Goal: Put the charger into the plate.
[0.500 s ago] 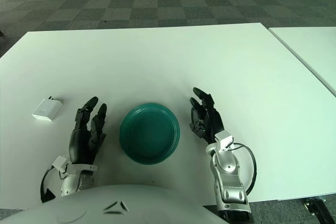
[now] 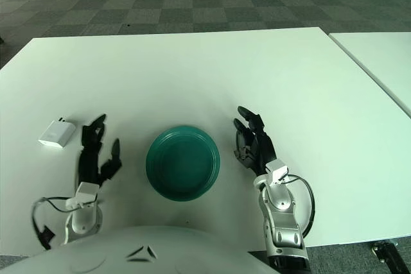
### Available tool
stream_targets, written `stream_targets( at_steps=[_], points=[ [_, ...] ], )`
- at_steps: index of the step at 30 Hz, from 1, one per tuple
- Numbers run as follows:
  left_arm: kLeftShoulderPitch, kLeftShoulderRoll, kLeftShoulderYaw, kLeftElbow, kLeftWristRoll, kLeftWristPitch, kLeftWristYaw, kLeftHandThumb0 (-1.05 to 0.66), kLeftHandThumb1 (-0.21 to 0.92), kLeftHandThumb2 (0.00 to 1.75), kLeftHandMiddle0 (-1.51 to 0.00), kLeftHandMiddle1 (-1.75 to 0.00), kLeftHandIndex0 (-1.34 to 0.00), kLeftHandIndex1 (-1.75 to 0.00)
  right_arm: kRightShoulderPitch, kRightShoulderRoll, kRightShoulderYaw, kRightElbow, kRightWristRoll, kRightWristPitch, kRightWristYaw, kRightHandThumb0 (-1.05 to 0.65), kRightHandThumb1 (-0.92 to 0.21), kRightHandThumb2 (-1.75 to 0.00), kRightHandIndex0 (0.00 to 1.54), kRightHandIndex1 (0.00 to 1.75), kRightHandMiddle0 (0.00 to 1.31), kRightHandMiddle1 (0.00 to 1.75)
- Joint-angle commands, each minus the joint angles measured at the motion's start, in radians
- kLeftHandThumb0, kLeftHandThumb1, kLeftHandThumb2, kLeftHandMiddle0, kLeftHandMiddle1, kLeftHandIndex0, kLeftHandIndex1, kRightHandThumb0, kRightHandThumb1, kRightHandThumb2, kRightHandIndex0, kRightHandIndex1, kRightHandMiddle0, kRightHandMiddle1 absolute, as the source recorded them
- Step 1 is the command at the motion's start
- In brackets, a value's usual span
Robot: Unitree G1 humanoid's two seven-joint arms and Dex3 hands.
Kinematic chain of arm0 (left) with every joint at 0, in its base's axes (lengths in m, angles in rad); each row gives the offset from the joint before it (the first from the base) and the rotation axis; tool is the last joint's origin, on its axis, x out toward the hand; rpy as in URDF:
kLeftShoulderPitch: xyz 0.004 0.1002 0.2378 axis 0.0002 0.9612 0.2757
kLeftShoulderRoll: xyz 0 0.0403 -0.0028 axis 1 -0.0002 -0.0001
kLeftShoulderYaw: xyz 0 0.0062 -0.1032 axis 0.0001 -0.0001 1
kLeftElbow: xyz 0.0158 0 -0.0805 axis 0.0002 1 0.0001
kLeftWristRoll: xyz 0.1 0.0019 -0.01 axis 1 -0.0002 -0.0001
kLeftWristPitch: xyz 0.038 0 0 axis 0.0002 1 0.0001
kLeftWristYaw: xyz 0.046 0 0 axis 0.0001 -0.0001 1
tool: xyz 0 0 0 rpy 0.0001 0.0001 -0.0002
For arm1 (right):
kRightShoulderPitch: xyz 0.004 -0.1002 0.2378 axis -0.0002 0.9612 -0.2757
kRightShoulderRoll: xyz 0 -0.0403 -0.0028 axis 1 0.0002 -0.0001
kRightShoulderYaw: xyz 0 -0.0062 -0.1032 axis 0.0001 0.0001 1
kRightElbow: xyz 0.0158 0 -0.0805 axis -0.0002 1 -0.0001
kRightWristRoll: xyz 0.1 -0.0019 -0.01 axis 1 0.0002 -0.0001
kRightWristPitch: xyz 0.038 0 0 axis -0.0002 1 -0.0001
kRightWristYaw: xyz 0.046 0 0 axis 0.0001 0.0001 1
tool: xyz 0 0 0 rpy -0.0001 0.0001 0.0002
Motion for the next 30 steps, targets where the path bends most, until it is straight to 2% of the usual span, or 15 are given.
stream_targets(
  at_steps=[1, 6, 14, 20, 23, 30],
  points=[
    [-0.110, 0.027, 0.082, -0.002, 0.153, 0.109, 0.176, -0.85, 0.92, 0.61, -0.37, 0.00, 0.00, -0.77, 0.036, -0.024, -0.034, 0.080, 0.029, 0.104, 0.019, -0.75, -0.92, -0.65, 0.35, 0.02, 0.00, 0.71],
    [-0.144, -0.002, 0.081, -0.016, 0.237, 0.265, 0.226, -0.96, 0.92, 0.57, -0.32, 0.00, 0.00, -0.70, 0.027, -0.030, -0.050, 0.081, 0.051, 0.111, 0.038, -0.76, -0.92, -0.62, 0.37, 0.03, 0.00, 0.74],
    [-0.153, -0.017, 0.052, -0.060, 0.336, 0.442, 0.242, -1.04, 0.92, 0.62, -0.28, 0.00, 0.00, -0.66, 0.017, -0.035, -0.070, 0.091, 0.072, 0.111, 0.049, -0.76, -0.92, -0.53, 0.39, 0.04, 0.00, 0.79],
    [-0.157, -0.014, 0.041, -0.088, 0.419, 0.578, 0.218, -1.05, 0.92, 0.64, -0.26, 0.00, 0.00, -0.86, 0.010, -0.039, -0.076, 0.104, 0.057, 0.097, 0.046, -0.77, -0.92, -0.50, 0.38, 0.04, 0.00, 0.78],
    [-0.167, 0.009, 0.052, -0.083, 0.443, 0.635, 0.197, -1.05, 0.92, 0.66, -0.24, 0.00, 0.00, -0.98, 0.011, -0.043, -0.078, 0.106, 0.051, 0.091, 0.046, -0.77, -0.92, -0.51, 0.36, 0.03, 0.00, 0.77],
    [-0.177, 0.096, 0.094, -0.083, 0.465, 0.721, 0.147, -1.05, 0.92, 0.68, -0.20, 0.00, 0.00, -1.10, 0.015, -0.051, -0.077, 0.098, 0.013, 0.085, 0.022, -0.79, -0.92, -0.56, 0.33, 0.01, 0.00, 0.77]
  ],
)
